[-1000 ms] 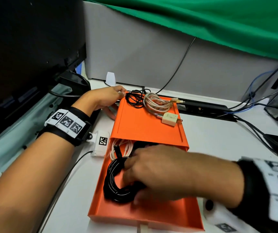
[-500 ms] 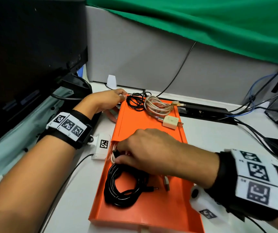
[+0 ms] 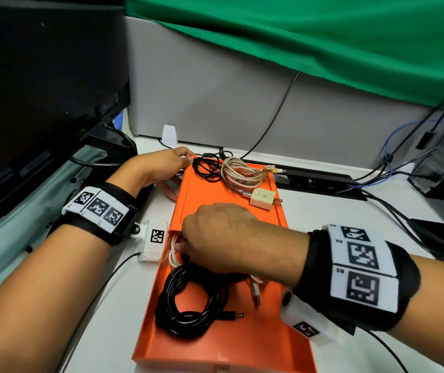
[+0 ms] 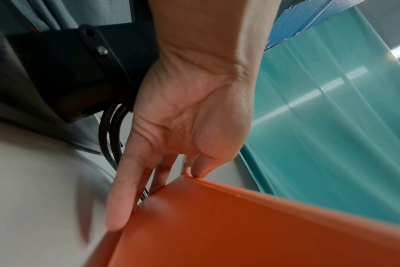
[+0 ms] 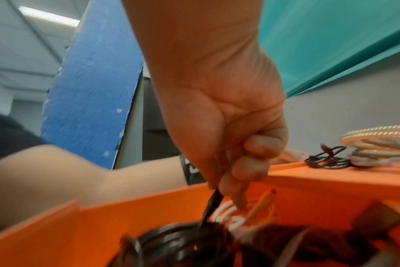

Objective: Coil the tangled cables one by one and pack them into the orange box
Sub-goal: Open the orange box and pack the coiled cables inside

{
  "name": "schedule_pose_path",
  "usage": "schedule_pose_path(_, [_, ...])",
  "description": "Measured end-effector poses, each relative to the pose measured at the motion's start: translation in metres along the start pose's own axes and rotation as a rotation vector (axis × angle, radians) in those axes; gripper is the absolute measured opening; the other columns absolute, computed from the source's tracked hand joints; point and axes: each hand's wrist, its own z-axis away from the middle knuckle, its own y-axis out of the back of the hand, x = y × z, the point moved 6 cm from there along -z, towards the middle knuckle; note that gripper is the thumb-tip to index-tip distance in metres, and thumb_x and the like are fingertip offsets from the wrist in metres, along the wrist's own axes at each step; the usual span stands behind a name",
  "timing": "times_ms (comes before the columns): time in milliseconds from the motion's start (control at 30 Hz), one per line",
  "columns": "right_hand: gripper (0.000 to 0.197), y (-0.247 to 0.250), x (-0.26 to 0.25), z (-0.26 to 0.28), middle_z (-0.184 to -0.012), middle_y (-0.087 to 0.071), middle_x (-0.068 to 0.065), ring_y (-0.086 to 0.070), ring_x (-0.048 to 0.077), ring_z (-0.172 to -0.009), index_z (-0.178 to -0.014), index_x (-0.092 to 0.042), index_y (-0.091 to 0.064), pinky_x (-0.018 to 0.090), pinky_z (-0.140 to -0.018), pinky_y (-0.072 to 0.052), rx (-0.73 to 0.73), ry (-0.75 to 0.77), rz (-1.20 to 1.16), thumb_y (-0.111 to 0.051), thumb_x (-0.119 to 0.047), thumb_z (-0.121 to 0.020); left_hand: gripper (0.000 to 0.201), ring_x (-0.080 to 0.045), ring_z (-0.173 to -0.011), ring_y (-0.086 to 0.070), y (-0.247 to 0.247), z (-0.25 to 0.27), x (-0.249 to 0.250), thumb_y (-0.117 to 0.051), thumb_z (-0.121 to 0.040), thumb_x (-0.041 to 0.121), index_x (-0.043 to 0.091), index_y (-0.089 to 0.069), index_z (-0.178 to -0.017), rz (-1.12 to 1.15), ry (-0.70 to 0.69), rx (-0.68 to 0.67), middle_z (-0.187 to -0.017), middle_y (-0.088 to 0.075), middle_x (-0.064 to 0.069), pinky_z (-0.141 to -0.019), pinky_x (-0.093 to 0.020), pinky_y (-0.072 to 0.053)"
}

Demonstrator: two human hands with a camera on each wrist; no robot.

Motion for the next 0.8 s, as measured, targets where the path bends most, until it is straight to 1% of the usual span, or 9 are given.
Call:
schedule_pose_path(100, [0.033, 0.026, 0.012, 0.004, -0.083, -0.050, 0.004, -0.054, 0.029, -0.081, -0.091, -0.020, -0.058, 0.033, -0.074, -0.046, 0.040, -0.087, 0.034, -0.049, -0.050, -0.100, 0.025, -0.015, -0.059, -0.071, 0.000, 0.000, 0.000, -0.034, -0.111, 0.030, 0.020, -0.056, -0.116, 0.006, -0.006, 0.002, -0.105, -0.067, -0.013, -0.052, -0.039, -0.060])
schedule_pose_path(167, [0.032, 0.054, 0.034, 0.003, -0.084, -0.043, 0.003, -0.045, 0.027, -0.080, -0.093, -0.021, -0.058, 0.032, -0.070, -0.038, 0.131, -0.209, 0.083, -0.052, -0.052, -0.099, 0.025, -0.016, -0.061, -0.071, 0.000, -0.001, 0.000, -0.034, -0.111, 0.030, 0.021, -0.057, -0.114, 0.004, -0.008, 0.001, -0.099, -0.065, -0.011, -0.053, -0.039, -0.060])
schedule_pose_path(233, [0.038, 0.072, 0.069, -0.002, -0.082, -0.044, 0.005, -0.046, 0.029, -0.077, -0.079, -0.015, -0.048, 0.033, -0.067, -0.039, 0.214, -0.319, 0.174, -0.056, -0.048, -0.097, 0.025, -0.019, -0.069, -0.071, 0.000, 0.000, 0.000, -0.034, -0.111, 0.031, 0.023, -0.058, -0.114, 0.000, -0.004, -0.004, -0.103, -0.066, -0.009, -0.057, -0.042, -0.061])
schedule_pose_path(300, [0.046, 0.069, 0.100, -0.010, -0.076, -0.048, 0.004, -0.051, 0.032, -0.074, -0.069, -0.013, -0.040, 0.034, -0.066, -0.042, 0.145, -0.384, 0.228, -0.056, -0.048, -0.094, 0.025, -0.022, -0.074, -0.070, 0.001, 0.000, 0.000, -0.035, -0.110, 0.032, 0.022, -0.057, -0.116, 0.007, 0.004, -0.009, -0.105, -0.067, -0.009, -0.057, -0.043, -0.061])
schedule_pose_path(367, [0.044, 0.051, 0.119, -0.019, -0.073, -0.051, 0.000, -0.057, 0.030, -0.076, -0.075, -0.015, -0.054, 0.033, -0.065, -0.045, -0.003, -0.384, 0.222, -0.061, -0.056, -0.090, 0.025, -0.022, -0.073, -0.070, 0.001, 0.000, 0.000, -0.036, -0.110, 0.032, 0.021, -0.056, -0.118, 0.012, 0.015, -0.015, -0.106, -0.068, -0.010, -0.057, -0.042, -0.061])
schedule_pose_path(433, [0.038, 0.038, 0.129, -0.024, -0.077, -0.055, 0.000, -0.060, 0.028, -0.080, -0.094, -0.016, -0.066, 0.032, -0.065, -0.046, -0.066, -0.333, 0.222, -0.062, -0.054, -0.090, 0.024, -0.022, -0.071, -0.071, 0.001, 0.000, -0.001, -0.036, -0.110, 0.033, 0.022, -0.057, -0.116, 0.012, 0.016, -0.019, -0.108, -0.069, -0.011, -0.058, -0.043, -0.061])
schedule_pose_path(633, [0.015, 0.058, 0.149, -0.016, -0.085, -0.060, -0.001, -0.060, 0.028, -0.084, -0.094, -0.023, -0.061, 0.032, -0.063, -0.039, 0.177, -0.280, 0.078, -0.058, -0.038, -0.096, 0.025, -0.023, -0.073, -0.069, 0.000, 0.001, -0.001, -0.036, -0.110, 0.032, 0.020, -0.057, -0.118, 0.005, 0.009, -0.014, -0.108, -0.068, -0.011, -0.062, -0.047, -0.063])
schedule_pose_path(733, [0.011, 0.060, 0.152, -0.009, -0.087, -0.059, -0.005, -0.058, 0.024, -0.084, -0.094, -0.029, -0.055, 0.032, -0.066, -0.039, 0.199, -0.273, 0.015, -0.060, -0.039, -0.098, 0.026, -0.024, -0.075, -0.069, 0.000, 0.000, 0.000, -0.036, -0.110, 0.032, 0.019, -0.057, -0.119, 0.001, 0.011, -0.014, -0.109, -0.068, -0.012, -0.061, -0.046, -0.063])
schedule_pose_path(800, [0.012, 0.054, 0.149, -0.005, -0.090, -0.061, -0.003, -0.057, 0.025, -0.084, -0.098, -0.027, -0.059, 0.035, -0.068, -0.043, 0.173, -0.259, 0.015, -0.060, -0.039, -0.098, 0.026, -0.023, -0.073, -0.069, 0.000, 0.000, 0.000, -0.035, -0.110, 0.032, 0.019, -0.056, -0.119, 0.000, 0.011, -0.013, -0.106, -0.068, -0.010, -0.060, -0.045, -0.062])
